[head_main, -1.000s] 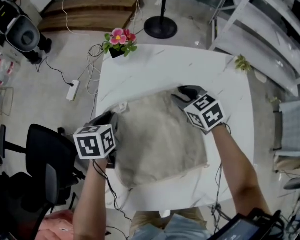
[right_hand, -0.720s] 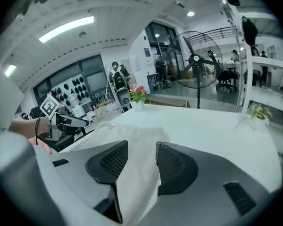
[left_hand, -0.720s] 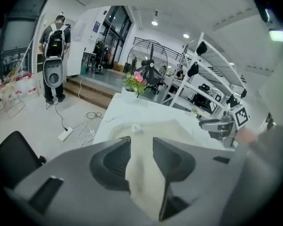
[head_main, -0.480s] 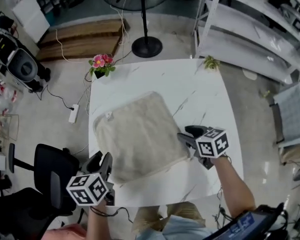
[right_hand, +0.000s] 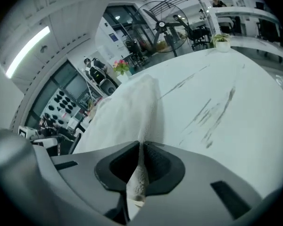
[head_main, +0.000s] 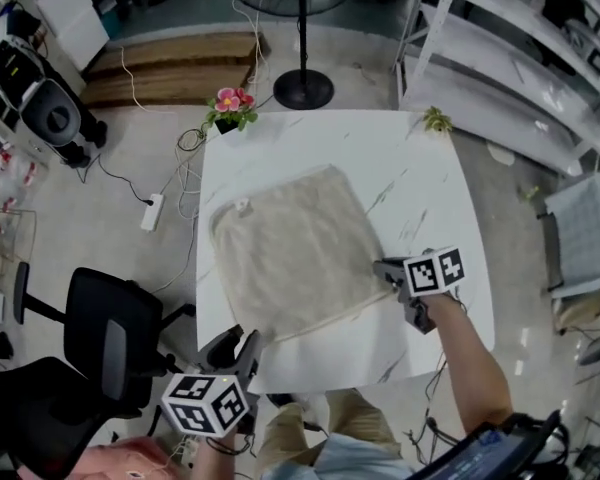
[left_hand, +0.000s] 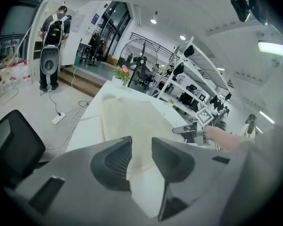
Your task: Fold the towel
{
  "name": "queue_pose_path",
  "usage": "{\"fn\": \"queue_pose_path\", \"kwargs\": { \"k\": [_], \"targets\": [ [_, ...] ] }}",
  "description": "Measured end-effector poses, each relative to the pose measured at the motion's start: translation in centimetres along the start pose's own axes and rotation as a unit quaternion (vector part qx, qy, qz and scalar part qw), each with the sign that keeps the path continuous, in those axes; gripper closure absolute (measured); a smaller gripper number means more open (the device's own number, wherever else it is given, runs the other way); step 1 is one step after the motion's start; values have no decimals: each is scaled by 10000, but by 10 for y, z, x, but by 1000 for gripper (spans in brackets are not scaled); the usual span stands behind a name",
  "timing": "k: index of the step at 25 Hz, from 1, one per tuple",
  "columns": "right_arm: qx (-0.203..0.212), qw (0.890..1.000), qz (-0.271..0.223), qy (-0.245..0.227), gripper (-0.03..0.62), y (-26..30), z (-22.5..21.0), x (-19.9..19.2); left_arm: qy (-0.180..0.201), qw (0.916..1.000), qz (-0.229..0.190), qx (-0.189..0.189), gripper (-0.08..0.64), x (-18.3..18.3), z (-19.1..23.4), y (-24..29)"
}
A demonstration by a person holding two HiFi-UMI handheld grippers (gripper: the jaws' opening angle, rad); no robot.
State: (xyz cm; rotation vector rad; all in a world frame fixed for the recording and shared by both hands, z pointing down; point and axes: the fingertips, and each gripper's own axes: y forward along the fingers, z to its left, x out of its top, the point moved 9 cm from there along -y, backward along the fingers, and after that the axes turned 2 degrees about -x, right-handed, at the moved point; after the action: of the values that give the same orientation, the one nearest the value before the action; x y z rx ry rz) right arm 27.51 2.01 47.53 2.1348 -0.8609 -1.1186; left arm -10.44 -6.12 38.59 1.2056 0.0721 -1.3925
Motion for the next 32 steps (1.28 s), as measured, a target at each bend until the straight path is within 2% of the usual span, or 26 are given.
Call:
{"fn": "queue_pose_path", "kwargs": {
  "k": [2, 4, 8, 11, 14, 19, 24, 32],
  "targets": [
    [-18, 9995, -277, 155, 554, -7, 8, 4, -59, 9999, -98, 1, 428, -2, 14, -18],
    [-102, 9982, -599, -1, 555, -19, 26, 12, -151, 9996, -231, 21, 433, -4, 31, -38],
    [-379, 9883, -724, -1290, 554, -32, 85, 39, -328, 9980, -542, 53, 440, -8, 57, -75],
    [-400, 9720, -625, -2228, 554, -26, 145, 55, -432, 9962, -758, 56, 445, -10, 68, -99],
    [-296, 9512, -515, -3029, 555, -9, 206, 59, -517, 9945, -906, 42, 446, -14, 75, -119],
    [-168, 9151, -199, -4023, 555, 31, 276, 36, -616, 9929, -1021, 30, 453, -25, 87, -141],
    [-70, 8960, 180, -4435, 555, 71, 301, 2, -749, 9922, -992, 23, 454, -37, 98, -149],
    [-33, 8856, 418, -4625, 555, 96, 313, -20, -880, 9921, -898, -17, 456, -43, 110, -145]
  ]
}}
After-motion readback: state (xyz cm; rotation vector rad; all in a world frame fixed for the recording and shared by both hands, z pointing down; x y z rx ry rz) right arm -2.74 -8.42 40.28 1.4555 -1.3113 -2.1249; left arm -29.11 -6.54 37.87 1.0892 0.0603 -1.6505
